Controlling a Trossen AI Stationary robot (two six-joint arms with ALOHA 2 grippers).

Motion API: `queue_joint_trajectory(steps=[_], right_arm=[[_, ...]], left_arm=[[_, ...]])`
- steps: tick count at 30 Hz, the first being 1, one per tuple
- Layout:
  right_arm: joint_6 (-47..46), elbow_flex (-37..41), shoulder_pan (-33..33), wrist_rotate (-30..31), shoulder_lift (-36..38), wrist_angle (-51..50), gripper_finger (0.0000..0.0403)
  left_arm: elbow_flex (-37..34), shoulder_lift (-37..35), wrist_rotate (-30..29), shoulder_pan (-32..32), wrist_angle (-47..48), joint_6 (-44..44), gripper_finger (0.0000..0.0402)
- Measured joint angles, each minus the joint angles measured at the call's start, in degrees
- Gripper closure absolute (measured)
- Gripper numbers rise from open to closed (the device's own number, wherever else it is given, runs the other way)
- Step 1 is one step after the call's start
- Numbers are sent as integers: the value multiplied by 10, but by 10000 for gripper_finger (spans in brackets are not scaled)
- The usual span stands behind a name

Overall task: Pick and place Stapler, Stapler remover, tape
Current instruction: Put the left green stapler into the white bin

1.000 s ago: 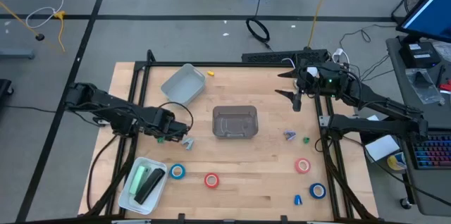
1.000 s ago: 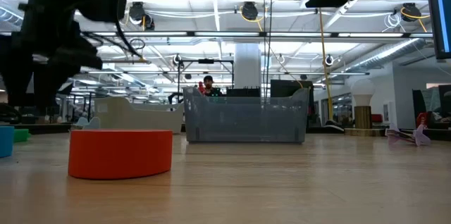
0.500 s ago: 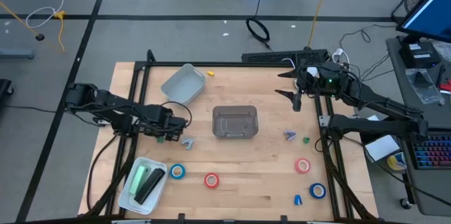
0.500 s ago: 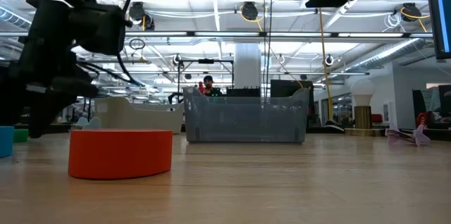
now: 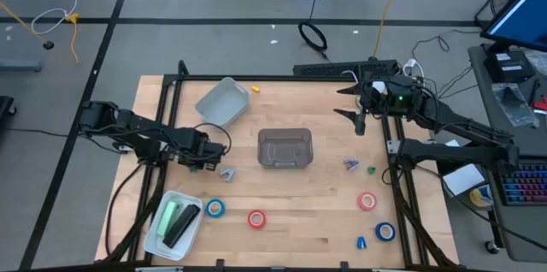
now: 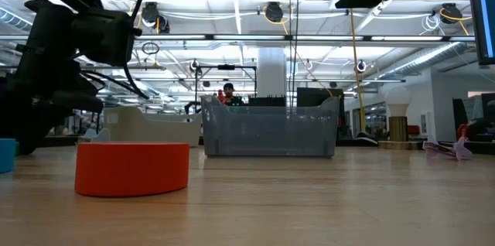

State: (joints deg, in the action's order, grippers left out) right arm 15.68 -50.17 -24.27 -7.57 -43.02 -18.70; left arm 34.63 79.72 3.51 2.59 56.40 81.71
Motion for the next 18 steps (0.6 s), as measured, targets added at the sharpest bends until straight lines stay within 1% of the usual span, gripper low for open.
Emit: queue_joint_trajectory(steps=[3,6,10,15,18], right_arm=[[0,0,0,0,0,0,135],[0,0,0,0,0,0,135],[0,0,0,0,0,0,135],[0,0,0,0,0,0,135],[0,0,0,0,0,0,135]], left_arm=[[0,0,-12,0,-1,5,325],[2,0,-23,0,0,9,351],[4,0,-27,0,0,9,352],[4,0,-27,0,0,11,331],[6,-1,-27,0,1,7,341]])
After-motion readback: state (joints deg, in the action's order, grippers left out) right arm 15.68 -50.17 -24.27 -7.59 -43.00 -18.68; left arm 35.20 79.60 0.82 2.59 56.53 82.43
